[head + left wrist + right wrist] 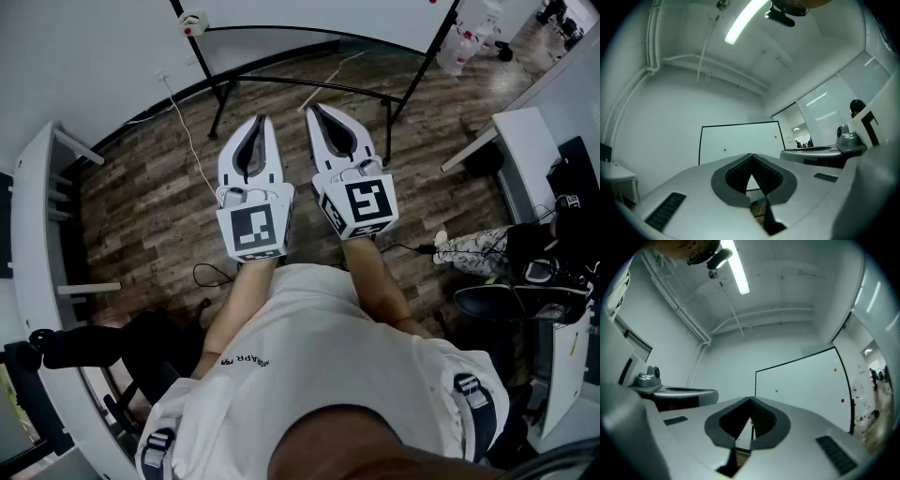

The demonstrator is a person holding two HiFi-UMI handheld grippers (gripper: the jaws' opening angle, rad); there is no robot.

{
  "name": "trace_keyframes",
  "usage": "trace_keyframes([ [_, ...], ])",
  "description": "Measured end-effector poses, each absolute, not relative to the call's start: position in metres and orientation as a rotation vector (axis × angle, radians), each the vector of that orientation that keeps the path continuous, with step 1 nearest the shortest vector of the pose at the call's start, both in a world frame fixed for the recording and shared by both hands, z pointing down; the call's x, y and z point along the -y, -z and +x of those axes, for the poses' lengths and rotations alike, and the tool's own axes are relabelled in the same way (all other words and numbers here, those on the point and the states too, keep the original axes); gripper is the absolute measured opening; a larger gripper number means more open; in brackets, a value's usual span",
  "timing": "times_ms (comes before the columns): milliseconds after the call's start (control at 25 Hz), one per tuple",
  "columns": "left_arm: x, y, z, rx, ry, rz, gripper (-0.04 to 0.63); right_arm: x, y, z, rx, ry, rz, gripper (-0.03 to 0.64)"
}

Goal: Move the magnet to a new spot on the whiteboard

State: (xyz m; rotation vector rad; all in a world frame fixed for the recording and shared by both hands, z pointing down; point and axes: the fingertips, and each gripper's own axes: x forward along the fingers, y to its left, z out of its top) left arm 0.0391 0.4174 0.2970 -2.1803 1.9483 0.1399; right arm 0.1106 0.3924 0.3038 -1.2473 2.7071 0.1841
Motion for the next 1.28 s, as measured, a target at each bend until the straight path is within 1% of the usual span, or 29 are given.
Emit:
trace_keyframes([
  [480,-0.424,-0.297,0.032,-1.942,-0.126,-2.192,0.005,-0.400,-0.302,0.101,-2.710,-0.180,-1.244,0.003],
  [1080,-0.411,-0.316,0.057,-2.003,-0.107,-2.176,0.005,-0.394,-0.317,0.131,-2.738,-0.163,-1.233,0.003],
  [1280,-0.396,-0.328,0.054,-2.029,-0.093,-2.177,0.005,-0.378,-0.327,0.131,-2.747,-0.147,-1.234,0.003],
])
